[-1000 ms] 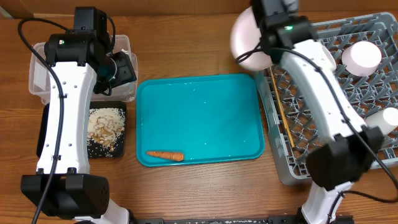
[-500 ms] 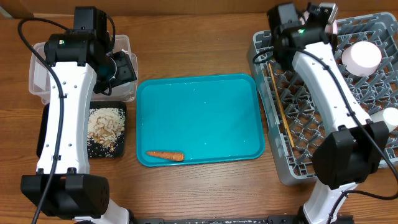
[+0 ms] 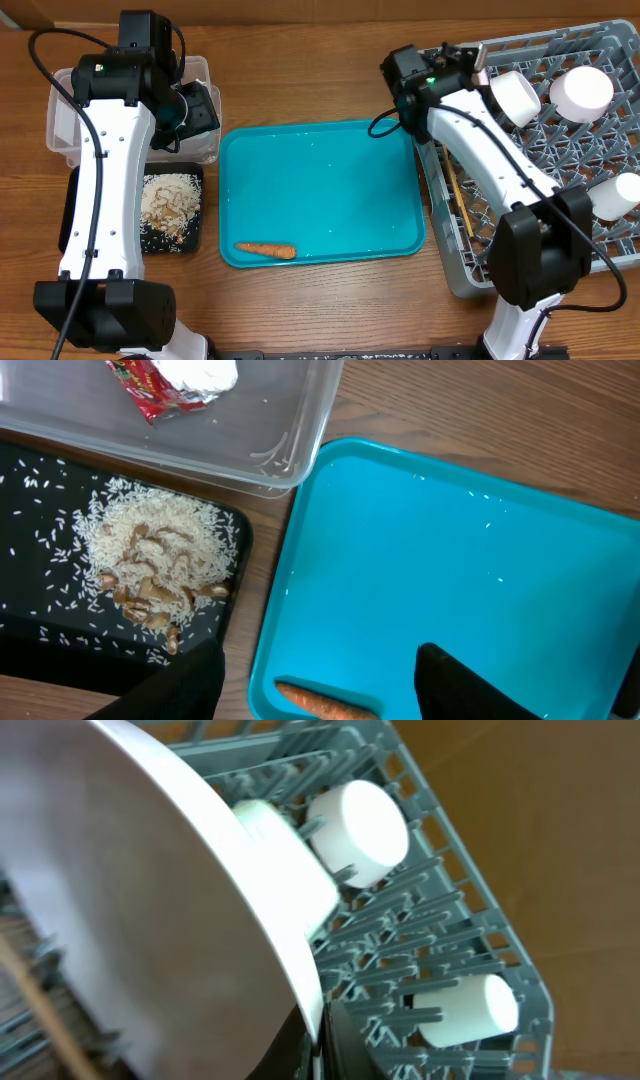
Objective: Sort waste into correct bins and load items into the dishwasher
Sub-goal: 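Lift the white plate and stand it upright in the rack, then reach left gripper down to the carrot on the teal tray and grasp it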
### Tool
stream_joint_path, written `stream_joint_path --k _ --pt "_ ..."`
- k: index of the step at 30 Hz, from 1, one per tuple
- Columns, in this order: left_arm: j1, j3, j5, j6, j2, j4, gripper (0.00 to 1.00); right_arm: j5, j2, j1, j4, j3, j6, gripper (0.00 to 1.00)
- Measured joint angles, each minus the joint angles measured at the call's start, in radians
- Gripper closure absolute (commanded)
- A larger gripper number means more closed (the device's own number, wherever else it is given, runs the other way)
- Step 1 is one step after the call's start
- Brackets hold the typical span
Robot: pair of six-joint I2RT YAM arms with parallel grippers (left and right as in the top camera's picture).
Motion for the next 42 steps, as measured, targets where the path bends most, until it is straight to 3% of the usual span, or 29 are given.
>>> stream_joint_path --k 2,3,5,7,8,12,18,27,32,42 --pt "0.000 0.000 0.000 0.000 0.000 0.000 0.36 -0.006 0.000 0.031 -0.002 -0.001 0.000 0.93" --pt "0.000 0.000 0.000 0.000 0.000 0.000 0.36 -0.006 0.000 0.046 -0.003 -0.001 0.000 0.77" --pt "0.000 0.000 0.000 0.000 0.000 0.000 0.36 -0.028 0.000 0.089 0.002 -0.001 0.005 0.27" --pt "0.000 0.000 0.000 0.000 0.000 0.000 0.36 -0.054 0.000 0.143 0.007 -0.001 0.010 0.03" --pt "0.000 0.000 0.000 0.000 0.000 0.000 0.36 -0.065 0.001 0.173 0.007 -0.001 0.012 0.00" --pt "0.000 0.000 0.000 0.000 0.000 0.000 0.36 -0.099 0.001 0.263 0.006 -0.001 0.013 0.00" --pt "0.000 0.000 0.000 0.000 0.000 0.000 0.35 -0.211 0.000 0.251 0.009 -0.001 -0.014 0.00" --pt "0.000 0.000 0.001 0.000 0.000 0.007 0.36 -0.875 -0.025 0.243 -0.029 -0.001 -0.342 0.00" --pt "0.000 0.000 0.051 0.000 0.000 -0.012 0.36 -1.028 -0.027 0.238 -0.041 -0.001 -0.413 0.00" --pt "-0.135 -0.005 0.093 -0.125 0.000 -0.132 0.29 -1.091 -0.029 -0.007 -0.145 0.058 -0.428 0.00"
